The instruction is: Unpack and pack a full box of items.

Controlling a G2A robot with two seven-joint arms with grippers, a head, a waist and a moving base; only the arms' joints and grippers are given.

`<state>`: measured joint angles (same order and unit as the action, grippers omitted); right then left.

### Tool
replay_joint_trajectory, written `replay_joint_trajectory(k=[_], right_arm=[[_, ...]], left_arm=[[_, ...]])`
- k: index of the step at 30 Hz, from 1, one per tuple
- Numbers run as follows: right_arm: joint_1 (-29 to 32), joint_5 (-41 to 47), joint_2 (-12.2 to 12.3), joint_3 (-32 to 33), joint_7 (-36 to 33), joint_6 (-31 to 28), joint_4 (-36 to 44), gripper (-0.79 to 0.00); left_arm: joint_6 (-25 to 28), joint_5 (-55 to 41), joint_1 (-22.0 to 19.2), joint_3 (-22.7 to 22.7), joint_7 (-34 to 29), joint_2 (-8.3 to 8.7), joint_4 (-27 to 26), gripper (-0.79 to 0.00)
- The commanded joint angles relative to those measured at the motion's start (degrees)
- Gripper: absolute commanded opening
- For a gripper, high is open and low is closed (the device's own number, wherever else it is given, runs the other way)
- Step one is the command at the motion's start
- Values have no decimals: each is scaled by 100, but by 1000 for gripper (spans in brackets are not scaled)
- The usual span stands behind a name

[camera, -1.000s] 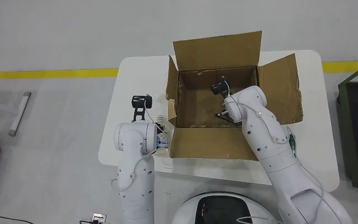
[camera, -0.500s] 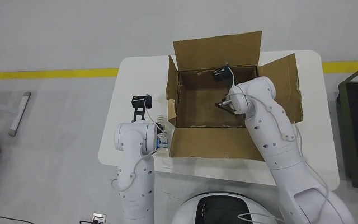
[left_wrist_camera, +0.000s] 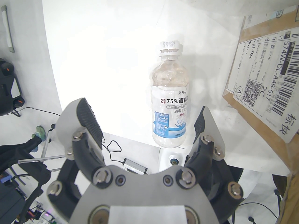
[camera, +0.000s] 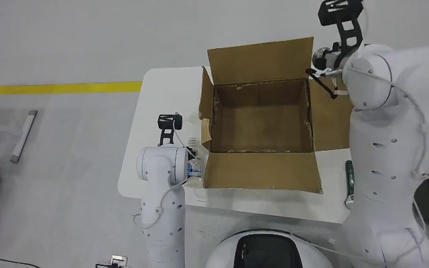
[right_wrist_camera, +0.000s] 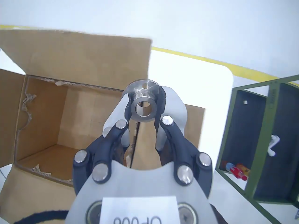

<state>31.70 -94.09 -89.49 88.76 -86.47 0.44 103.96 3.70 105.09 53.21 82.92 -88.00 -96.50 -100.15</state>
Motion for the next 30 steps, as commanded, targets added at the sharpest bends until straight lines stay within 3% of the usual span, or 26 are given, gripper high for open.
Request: replay_joint_trajectory(k=[1,12,18,23,30], right_arm=[[20,-164,32,156,-137,-57,209,-785],[556,-957,180,1361,-153,-375,1014,-785],[1240,-1212,171,2070,-153,-734,1228,-785],[1942,-1135,67,2622,-153,-808,1227,-785],[2949,-857,-157,2895,-153,-780,1500,-785]], left_arm=[[0,0,0,0,0,0,0,0],[0,0,0,0,0,0,0,0],[0,0,0,0,0,0,0,0],[0,0,0,0,0,0,0,0],[0,0,0,0,0,0,0,0]])
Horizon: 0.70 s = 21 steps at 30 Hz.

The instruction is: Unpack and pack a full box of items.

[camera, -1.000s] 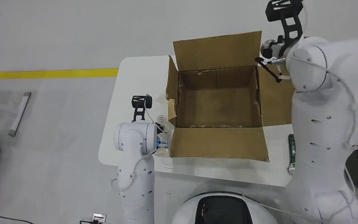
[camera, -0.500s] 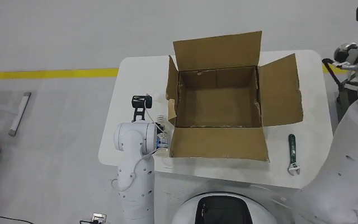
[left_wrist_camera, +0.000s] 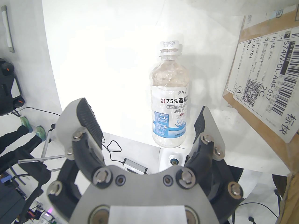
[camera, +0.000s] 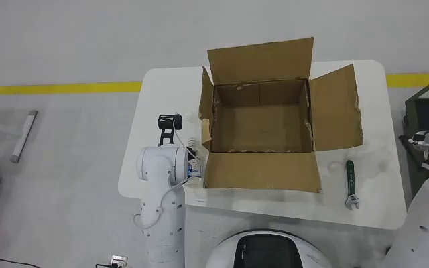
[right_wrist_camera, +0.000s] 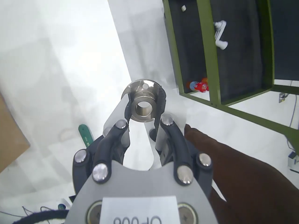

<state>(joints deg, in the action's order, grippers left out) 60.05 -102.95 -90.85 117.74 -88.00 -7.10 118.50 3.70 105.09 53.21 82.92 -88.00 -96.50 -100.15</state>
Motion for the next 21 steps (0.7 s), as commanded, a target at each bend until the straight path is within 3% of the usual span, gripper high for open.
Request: replay_joint_trajectory(k=[1,12,21], right_arm=[[234,94,-52,12,0,17,97,-785],[1008,953,-248,-197,0,208,295,-785],[1176,1092,-235,-381,0,248,-22,-785]], left_arm=[[0,0,0,0,0,0,0,0],[0,0,0,0,0,0,0,0],[0,0,0,0,0,0,0,0]])
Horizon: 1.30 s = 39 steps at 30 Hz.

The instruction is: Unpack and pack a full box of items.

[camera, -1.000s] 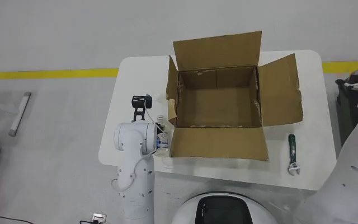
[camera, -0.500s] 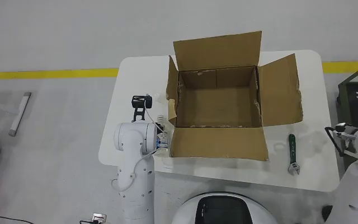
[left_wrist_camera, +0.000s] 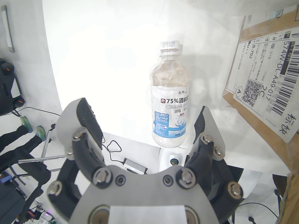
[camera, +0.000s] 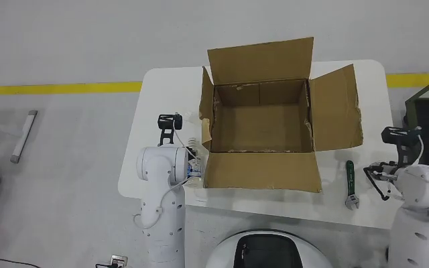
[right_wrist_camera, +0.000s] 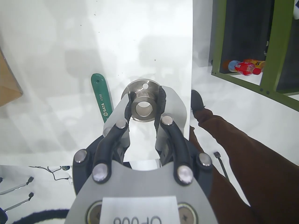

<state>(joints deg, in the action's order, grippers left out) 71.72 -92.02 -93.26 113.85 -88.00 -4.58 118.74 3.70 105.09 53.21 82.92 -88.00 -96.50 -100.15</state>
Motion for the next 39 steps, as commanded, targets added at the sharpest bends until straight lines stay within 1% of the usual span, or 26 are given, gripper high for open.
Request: replay_joint_trajectory(k=[1,3,5,7,9,10,11,12,17,20,21,22,23,24,27,29,31,39], right_arm=[[12,-64,16,8,0,-34,-72,-785],[15,-23,24,17,0,-17,-168,-785],[34,-3,37,-8,0,-82,-237,-702],[31,-58,49,4,0,-44,-277,-650],[14,44,54,-3,0,15,-332,-456],[23,10,62,-15,0,2,-346,-403],[27,-2,67,-31,0,7,-358,-95],[26,27,70,-50,0,12,-360,0],[-15,14,107,-77,0,47,-191,0],[-277,214,143,-8,0,115,193,0],[-405,210,169,24,0,61,350,-323],[-561,202,197,64,0,10,459,-434],[-748,203,227,86,0,-73,577,-600],[-915,277,255,82,19,-193,601,-785],[-1239,241,341,33,712,-635,461,-785],[-1358,152,382,-17,1190,-736,266,-785],[-1441,-86,415,-77,1457,-655,62,-785],[-1451,-53,413,-96,1445,-600,0,-785]], left_arm=[[0,0,0,0,0,0,0,0],[0,0,0,0,0,0,0,0],[0,0,0,0,0,0,0,0],[0,0,0,0,0,0,0,0],[0,0,0,0,0,0,0,0],[0,0,0,0,0,0,0,0],[0,0,0,0,0,0,0,0],[0,0,0,0,0,0,0,0],[0,0,0,0,0,0,0,0],[0,0,0,0,0,0,0,0],[0,0,0,0,0,0,0,0],[0,0,0,0,0,0,0,0],[0,0,0,0,0,0,0,0],[0,0,0,0,0,0,0,0],[0,0,0,0,0,0,0,0],[0,0,0,0,0,0,0,0],[0,0,0,0,0,0,0,0],[0,0,0,0,0,0,0,0]])
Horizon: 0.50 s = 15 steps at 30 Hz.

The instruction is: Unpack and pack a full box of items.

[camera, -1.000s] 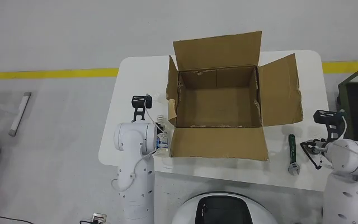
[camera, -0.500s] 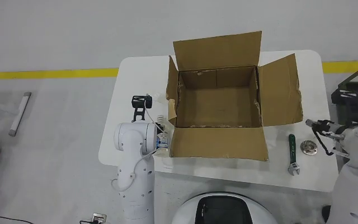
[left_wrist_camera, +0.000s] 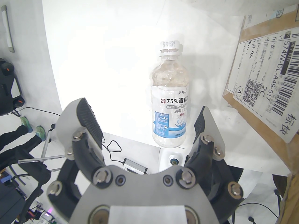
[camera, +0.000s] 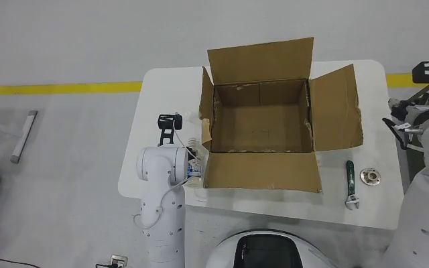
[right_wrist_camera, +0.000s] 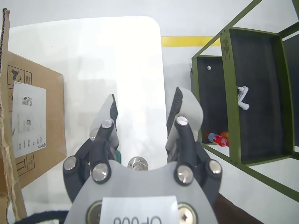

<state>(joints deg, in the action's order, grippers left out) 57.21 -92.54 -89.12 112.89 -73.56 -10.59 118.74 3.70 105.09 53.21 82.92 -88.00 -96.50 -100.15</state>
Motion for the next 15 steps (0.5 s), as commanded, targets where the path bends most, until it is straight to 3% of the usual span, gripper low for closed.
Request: replay_joint_trajectory(k=[1,4,8,12,15], right_arm=[[0,-1,0,0,1,0,-1,-785],[117,0,7,23,552,255,-61,-785],[154,339,31,130,2069,531,-254,-785],[244,925,66,202,3560,281,-476,-785],[404,762,130,205,4564,-230,-613,-785]], left_arm=[[0,0,0,0,0,0,0,0],[0,0,0,0,0,0,0,0],[0,0,0,0,0,0,0,0],[0,0,0,0,0,0,0,0],[0,0,0,0,0,0,0,0]])
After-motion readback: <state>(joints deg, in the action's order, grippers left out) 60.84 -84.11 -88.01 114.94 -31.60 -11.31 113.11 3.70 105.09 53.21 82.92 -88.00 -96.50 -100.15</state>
